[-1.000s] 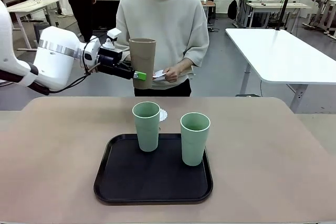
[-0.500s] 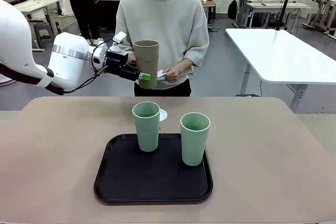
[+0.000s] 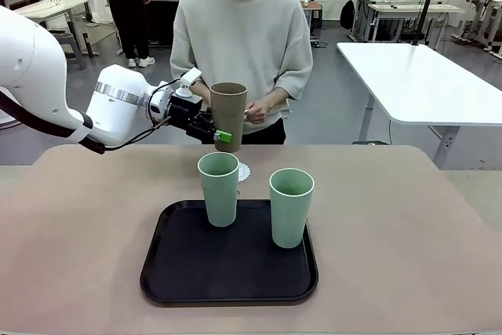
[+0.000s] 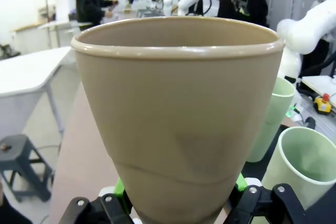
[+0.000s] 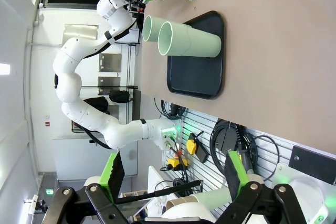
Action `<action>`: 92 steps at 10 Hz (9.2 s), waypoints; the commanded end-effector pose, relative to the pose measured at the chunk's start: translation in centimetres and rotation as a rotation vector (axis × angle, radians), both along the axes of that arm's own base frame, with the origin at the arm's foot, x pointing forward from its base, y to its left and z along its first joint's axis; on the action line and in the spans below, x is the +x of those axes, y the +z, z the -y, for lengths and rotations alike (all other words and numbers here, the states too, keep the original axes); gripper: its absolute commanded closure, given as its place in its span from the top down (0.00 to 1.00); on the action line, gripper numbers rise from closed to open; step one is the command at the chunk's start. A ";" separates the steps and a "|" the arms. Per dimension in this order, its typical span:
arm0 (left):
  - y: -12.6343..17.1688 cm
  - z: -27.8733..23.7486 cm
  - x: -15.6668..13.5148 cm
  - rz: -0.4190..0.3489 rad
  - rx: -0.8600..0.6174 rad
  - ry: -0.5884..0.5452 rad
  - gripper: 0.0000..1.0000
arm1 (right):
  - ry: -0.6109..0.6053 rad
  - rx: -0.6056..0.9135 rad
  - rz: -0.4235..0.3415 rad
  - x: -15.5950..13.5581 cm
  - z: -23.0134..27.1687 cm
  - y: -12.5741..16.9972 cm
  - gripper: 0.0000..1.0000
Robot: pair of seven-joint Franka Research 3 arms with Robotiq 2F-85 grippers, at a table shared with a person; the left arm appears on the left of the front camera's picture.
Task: Place coasters on the table and set cups on them.
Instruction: Pick up one Reusable plastic cup and place it on a coaster set by the human.
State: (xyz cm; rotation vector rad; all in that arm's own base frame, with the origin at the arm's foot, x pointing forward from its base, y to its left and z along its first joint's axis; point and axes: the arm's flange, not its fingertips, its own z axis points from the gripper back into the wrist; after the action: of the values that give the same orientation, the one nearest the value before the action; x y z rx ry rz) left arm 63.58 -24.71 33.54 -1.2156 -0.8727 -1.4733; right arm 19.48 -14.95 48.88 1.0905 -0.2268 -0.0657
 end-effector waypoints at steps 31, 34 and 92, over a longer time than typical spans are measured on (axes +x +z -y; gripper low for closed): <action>-8.8 1.2 3.1 0.033 -0.011 0.047 0.82 | 0.004 0.007 0.001 0.0 0.0 0.0 1.00; -9.5 0.6 3.3 0.019 -0.007 0.067 0.82 | 0.004 0.007 0.001 0.0 0.0 0.0 1.00; 20.8 -5.1 -16.3 -0.379 1.003 0.419 1.00 | 0.004 0.007 0.001 0.0 0.0 0.0 1.00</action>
State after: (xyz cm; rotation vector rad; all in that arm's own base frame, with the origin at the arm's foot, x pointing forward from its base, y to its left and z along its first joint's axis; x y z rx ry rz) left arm 45.48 -19.08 53.95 -0.4816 -0.0705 -1.1100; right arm 19.51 -14.96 48.82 1.0914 -0.2243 -0.0671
